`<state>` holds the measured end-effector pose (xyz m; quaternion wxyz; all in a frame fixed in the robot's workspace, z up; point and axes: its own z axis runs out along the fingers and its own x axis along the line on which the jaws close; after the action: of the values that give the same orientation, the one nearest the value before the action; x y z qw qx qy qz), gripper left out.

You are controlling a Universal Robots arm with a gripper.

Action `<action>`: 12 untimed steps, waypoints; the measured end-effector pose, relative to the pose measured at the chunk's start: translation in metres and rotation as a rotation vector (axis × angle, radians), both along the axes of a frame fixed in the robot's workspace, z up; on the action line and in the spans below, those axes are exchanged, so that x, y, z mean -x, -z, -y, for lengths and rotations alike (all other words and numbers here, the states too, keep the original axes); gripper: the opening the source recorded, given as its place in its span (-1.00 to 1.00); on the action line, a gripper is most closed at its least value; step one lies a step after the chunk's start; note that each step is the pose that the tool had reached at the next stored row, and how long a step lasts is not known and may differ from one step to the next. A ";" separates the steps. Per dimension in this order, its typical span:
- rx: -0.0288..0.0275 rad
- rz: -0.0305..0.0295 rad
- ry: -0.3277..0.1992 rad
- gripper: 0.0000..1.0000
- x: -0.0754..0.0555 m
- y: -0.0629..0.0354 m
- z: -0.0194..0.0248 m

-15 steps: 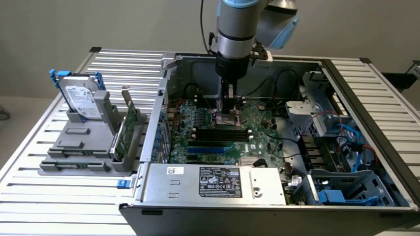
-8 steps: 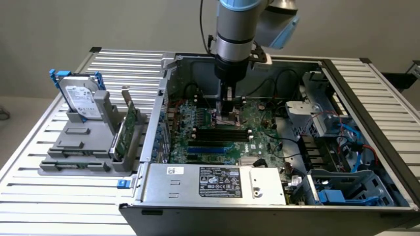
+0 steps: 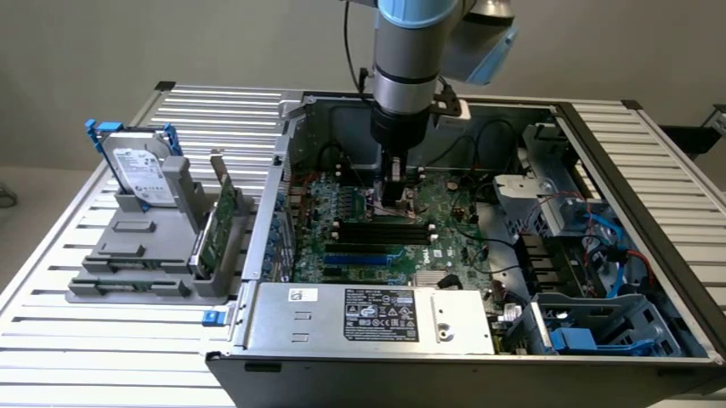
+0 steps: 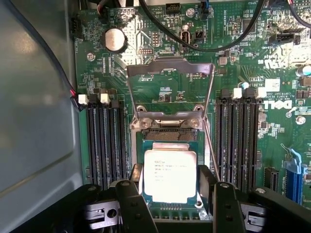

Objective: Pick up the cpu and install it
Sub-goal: 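Place the cpu into insertion slot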

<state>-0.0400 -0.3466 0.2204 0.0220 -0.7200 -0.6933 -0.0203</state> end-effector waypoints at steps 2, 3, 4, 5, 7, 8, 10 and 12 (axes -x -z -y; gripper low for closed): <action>0.0002 0.0009 0.001 0.09 0.000 0.0013 0.0001; 0.0001 0.0026 0.001 0.09 0.000 0.0024 0.0001; 0.0002 0.0058 0.001 0.09 0.000 0.0035 0.0002; 0.0004 0.0103 0.001 0.09 0.001 0.0044 0.0004; 0.0007 0.0222 0.001 0.09 0.003 0.0059 0.0006; 0.0010 0.0275 0.001 0.09 0.004 0.0067 0.0005; 0.0021 0.0365 0.001 0.09 0.006 0.0081 0.0005; 0.0032 0.0433 0.001 0.09 0.007 0.0096 0.0006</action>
<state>-0.0467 -0.3472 0.2108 0.0059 -0.7199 -0.6932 -0.0348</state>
